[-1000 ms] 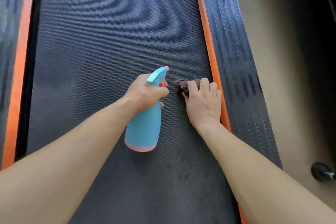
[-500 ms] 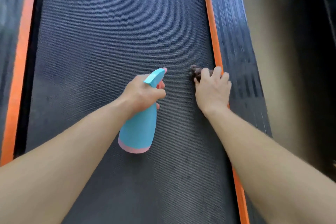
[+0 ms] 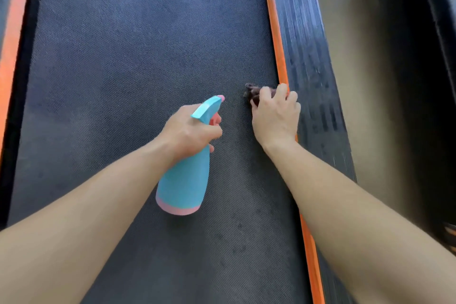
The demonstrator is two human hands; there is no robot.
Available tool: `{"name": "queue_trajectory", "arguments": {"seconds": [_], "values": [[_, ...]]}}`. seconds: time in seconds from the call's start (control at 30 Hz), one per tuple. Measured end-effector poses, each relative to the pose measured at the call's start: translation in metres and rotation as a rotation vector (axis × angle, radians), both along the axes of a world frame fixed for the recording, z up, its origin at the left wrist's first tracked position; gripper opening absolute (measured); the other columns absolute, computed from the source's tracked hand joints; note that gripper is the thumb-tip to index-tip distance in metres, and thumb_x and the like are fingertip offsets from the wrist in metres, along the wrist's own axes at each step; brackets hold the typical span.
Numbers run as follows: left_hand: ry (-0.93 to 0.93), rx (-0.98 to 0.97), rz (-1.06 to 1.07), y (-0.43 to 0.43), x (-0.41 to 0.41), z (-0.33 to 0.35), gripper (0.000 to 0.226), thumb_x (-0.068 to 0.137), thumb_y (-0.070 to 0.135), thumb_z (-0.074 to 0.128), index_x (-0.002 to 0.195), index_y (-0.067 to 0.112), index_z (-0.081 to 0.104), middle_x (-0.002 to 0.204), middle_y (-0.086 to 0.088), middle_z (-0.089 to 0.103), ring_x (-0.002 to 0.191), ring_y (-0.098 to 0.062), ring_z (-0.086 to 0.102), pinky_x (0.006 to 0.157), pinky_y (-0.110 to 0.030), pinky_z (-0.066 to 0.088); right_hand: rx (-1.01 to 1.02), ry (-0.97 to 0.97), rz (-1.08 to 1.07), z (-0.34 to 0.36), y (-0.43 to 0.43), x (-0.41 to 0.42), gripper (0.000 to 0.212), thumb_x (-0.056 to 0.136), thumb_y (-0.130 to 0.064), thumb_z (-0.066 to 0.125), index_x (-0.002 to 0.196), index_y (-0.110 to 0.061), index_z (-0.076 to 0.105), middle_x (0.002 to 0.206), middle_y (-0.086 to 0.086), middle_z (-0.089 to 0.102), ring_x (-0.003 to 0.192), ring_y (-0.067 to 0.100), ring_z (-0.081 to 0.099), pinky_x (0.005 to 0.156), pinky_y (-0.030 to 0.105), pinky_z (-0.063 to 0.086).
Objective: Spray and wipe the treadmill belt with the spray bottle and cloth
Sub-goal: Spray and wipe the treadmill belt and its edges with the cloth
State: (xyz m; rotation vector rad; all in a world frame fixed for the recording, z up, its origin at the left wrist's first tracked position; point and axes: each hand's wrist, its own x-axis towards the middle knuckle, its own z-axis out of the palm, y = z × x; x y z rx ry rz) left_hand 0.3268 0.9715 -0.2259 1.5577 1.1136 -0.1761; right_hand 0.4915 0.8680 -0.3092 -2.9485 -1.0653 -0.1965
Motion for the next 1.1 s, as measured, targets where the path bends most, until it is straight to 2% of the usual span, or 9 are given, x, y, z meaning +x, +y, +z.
{"name": "queue_trajectory", "arguments": {"seconds": [0.13, 0.2, 0.37, 0.47, 0.6, 0.73, 0.83, 0.93, 1.1], "values": [[0.026, -0.019, -0.009, -0.005, -0.004, 0.015, 0.032, 0.062, 0.029, 0.064, 0.091, 0.017, 0.072, 0.101, -0.001, 0.077, 0.065, -0.023, 0.077, 0.088, -0.051, 0.064, 0.024, 0.140, 0.153, 0.004, -0.086, -0.054, 0.028, 0.082, -0.035, 0.076, 0.097, -0.015, 0.065, 0.100, 0.015, 0.056, 0.082, 0.034, 0.051, 0.064, 0.042, 0.043], [0.038, -0.029, -0.017, -0.006, -0.006, 0.021, 0.033, 0.063, 0.028, 0.063, 0.093, 0.018, 0.073, 0.097, 0.004, 0.076, 0.062, -0.022, 0.077, 0.091, -0.049, 0.063, 0.033, 0.151, 0.258, 0.002, -0.095, -0.048, 0.026, 0.084, -0.036, 0.075, 0.101, -0.017, 0.067, 0.098, 0.014, 0.055, 0.081, 0.034, 0.050, 0.064, 0.042, 0.044], [0.054, -0.004, 0.021, 0.002, -0.017, 0.015, 0.049, 0.062, 0.030, 0.062, 0.109, 0.020, 0.075, 0.104, 0.007, 0.076, 0.063, -0.021, 0.077, 0.091, -0.041, 0.063, 0.201, 0.178, 0.121, -0.008, 0.003, 0.003, 0.033, 0.091, -0.040, 0.068, 0.114, -0.017, 0.066, 0.113, 0.018, 0.055, 0.096, 0.039, 0.052, 0.078, 0.047, 0.048], [0.057, 0.017, 0.011, 0.004, -0.024, 0.008, 0.039, 0.075, 0.022, 0.069, 0.114, 0.017, 0.074, 0.110, 0.003, 0.076, 0.061, -0.020, 0.076, 0.086, -0.036, 0.062, 0.215, 0.213, 0.055, -0.013, 0.023, -0.002, 0.035, 0.094, -0.042, 0.062, 0.118, -0.018, 0.064, 0.120, 0.017, 0.054, 0.101, 0.040, 0.052, 0.082, 0.044, 0.044], [0.030, 0.003, 0.017, -0.001, -0.037, 0.011, 0.049, 0.063, 0.027, 0.062, 0.109, 0.013, 0.073, 0.104, -0.001, 0.075, 0.063, -0.024, 0.076, 0.091, -0.050, 0.063, 0.225, 0.264, 0.391, -0.013, -0.047, -0.072, 0.035, 0.084, -0.037, 0.064, 0.115, -0.022, 0.067, 0.109, 0.014, 0.056, 0.092, 0.037, 0.051, 0.075, 0.046, 0.048], [0.044, -0.024, 0.012, -0.005, -0.045, 0.015, 0.038, 0.061, 0.026, 0.060, 0.095, 0.016, 0.073, 0.107, -0.006, 0.077, 0.063, -0.024, 0.077, 0.084, -0.042, 0.064, 0.082, 0.309, 0.691, -0.006, -0.055, -0.065, 0.039, 0.084, -0.040, 0.051, 0.118, -0.027, 0.066, 0.111, 0.010, 0.056, 0.092, 0.035, 0.051, 0.073, 0.047, 0.049], [0.043, -0.032, 0.002, -0.005, -0.051, 0.009, 0.033, 0.061, 0.025, 0.061, 0.091, 0.017, 0.073, 0.106, -0.005, 0.077, 0.062, -0.025, 0.076, 0.081, -0.042, 0.065, 0.199, 0.146, 0.470, -0.007, 0.001, -0.010, 0.035, 0.089, -0.046, 0.050, 0.115, -0.029, 0.067, 0.112, 0.012, 0.055, 0.096, 0.038, 0.053, 0.081, 0.047, 0.049], [0.043, -0.018, 0.009, -0.002, -0.055, 0.002, 0.027, 0.064, 0.025, 0.063, 0.089, 0.017, 0.072, 0.105, -0.003, 0.076, 0.063, -0.025, 0.077, 0.076, -0.037, 0.064, 0.197, 0.168, 0.188, -0.013, 0.027, 0.018, 0.037, 0.094, -0.045, 0.057, 0.122, -0.022, 0.065, 0.122, 0.019, 0.053, 0.102, 0.042, 0.052, 0.088, 0.046, 0.045], [0.048, -0.007, 0.015, 0.000, -0.059, 0.001, 0.018, 0.070, 0.020, 0.067, 0.087, 0.019, 0.071, 0.107, -0.002, 0.077, 0.067, -0.025, 0.078, 0.083, -0.041, 0.065, 0.148, 0.186, 0.346, -0.012, -0.028, -0.055, 0.032, 0.088, -0.039, 0.064, 0.114, -0.021, 0.066, 0.108, 0.015, 0.054, 0.088, 0.036, 0.050, 0.070, 0.045, 0.046]]}}
